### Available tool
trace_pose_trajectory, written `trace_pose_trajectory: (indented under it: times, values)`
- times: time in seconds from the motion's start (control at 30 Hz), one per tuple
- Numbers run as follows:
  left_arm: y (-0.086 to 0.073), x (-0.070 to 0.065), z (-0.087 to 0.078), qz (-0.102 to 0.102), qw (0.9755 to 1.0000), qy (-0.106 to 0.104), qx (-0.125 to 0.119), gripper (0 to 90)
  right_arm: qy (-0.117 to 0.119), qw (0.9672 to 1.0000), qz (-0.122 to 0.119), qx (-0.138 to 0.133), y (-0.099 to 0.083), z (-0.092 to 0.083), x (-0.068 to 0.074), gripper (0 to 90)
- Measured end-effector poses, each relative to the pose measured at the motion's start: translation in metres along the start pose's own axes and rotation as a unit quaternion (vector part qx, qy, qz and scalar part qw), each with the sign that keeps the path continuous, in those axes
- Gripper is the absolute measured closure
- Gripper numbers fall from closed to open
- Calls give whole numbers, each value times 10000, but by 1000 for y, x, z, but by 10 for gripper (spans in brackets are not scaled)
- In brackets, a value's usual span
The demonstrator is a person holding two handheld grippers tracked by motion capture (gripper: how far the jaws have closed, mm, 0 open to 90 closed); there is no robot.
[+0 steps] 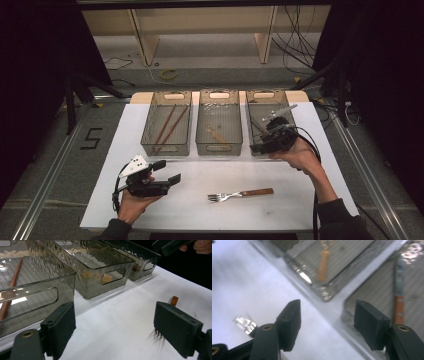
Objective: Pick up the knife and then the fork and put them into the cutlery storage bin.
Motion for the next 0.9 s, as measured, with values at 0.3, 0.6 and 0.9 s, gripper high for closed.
trace_pose_trajectory:
  times: [0.3, 0.6, 0.9]
  values:
    - [0, 0, 0, 7, 10000, -1, 2, 170, 185, 9987, -410, 234, -8, 10, 28, 337]
    - [0, 0, 0, 12, 10000, -13, 0, 170, 289, 9966, -662, 383, -10, 18, 42, 331]
    - [0, 0, 0, 27, 10000, -8, 0, 170, 394, 9927, -893, 703, -16, 26, 52, 317]
Point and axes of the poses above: each handheld gripper's, and its own axes: z roughly forward along the jaws, y roughly out of its top, x roughly to its left, the point moved 3 cm from there along z, roughly forward along the jaws, and after that the axes turned 4 degrees about x, right-handed, at the moved point
